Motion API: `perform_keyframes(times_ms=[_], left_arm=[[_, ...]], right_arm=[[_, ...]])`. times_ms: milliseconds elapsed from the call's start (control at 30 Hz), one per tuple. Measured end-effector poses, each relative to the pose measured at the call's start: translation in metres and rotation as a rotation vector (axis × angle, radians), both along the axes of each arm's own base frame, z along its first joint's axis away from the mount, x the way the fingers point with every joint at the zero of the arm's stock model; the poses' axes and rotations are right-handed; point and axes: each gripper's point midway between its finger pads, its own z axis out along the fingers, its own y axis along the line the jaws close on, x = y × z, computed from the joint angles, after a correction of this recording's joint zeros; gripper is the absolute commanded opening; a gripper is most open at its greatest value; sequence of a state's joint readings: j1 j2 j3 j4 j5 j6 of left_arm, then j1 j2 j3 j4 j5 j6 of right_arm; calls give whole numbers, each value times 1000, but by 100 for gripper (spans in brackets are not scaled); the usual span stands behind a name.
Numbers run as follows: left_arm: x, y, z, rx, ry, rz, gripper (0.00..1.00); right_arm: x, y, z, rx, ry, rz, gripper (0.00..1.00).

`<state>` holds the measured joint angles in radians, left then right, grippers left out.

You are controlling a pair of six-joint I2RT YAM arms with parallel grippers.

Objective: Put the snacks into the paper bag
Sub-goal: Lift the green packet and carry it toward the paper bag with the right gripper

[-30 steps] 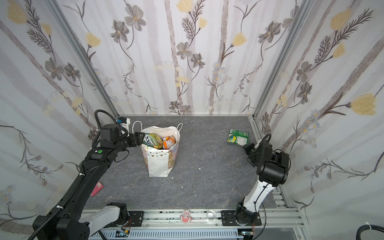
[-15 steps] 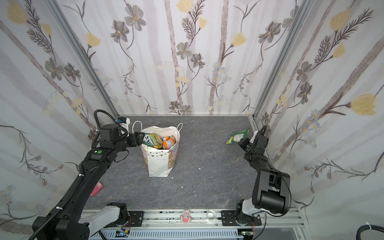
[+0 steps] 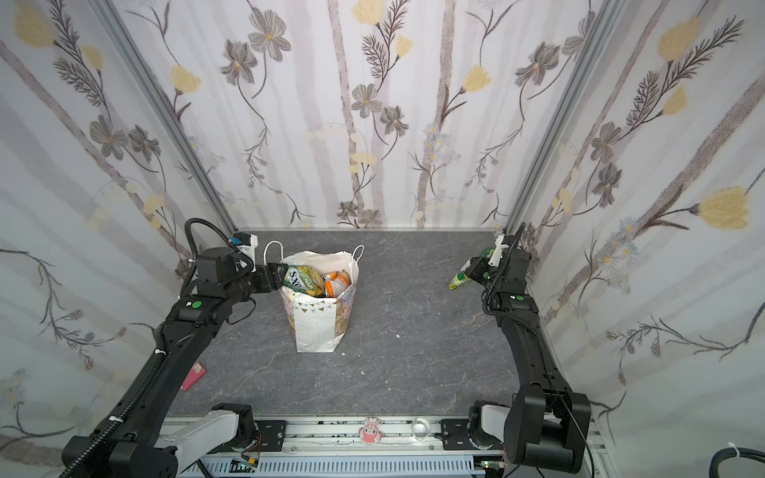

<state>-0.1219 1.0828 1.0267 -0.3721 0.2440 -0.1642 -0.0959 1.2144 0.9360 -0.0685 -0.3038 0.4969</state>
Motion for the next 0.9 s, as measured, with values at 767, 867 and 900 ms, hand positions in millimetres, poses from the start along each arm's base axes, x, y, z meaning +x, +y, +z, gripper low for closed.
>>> perform_keyframes(times_ms=[767, 867, 900], left_arm=[[1, -1, -2, -1, 6, -2, 73], [1, -1, -2, -1, 6, -2, 73], [1, -1, -2, -1, 7, -3, 73]], right_arm=[[-35, 106, 144, -116, -194, 266, 0], [-41, 123, 163, -138, -225, 293, 0], [-43, 128, 168, -144, -235, 300, 0]])
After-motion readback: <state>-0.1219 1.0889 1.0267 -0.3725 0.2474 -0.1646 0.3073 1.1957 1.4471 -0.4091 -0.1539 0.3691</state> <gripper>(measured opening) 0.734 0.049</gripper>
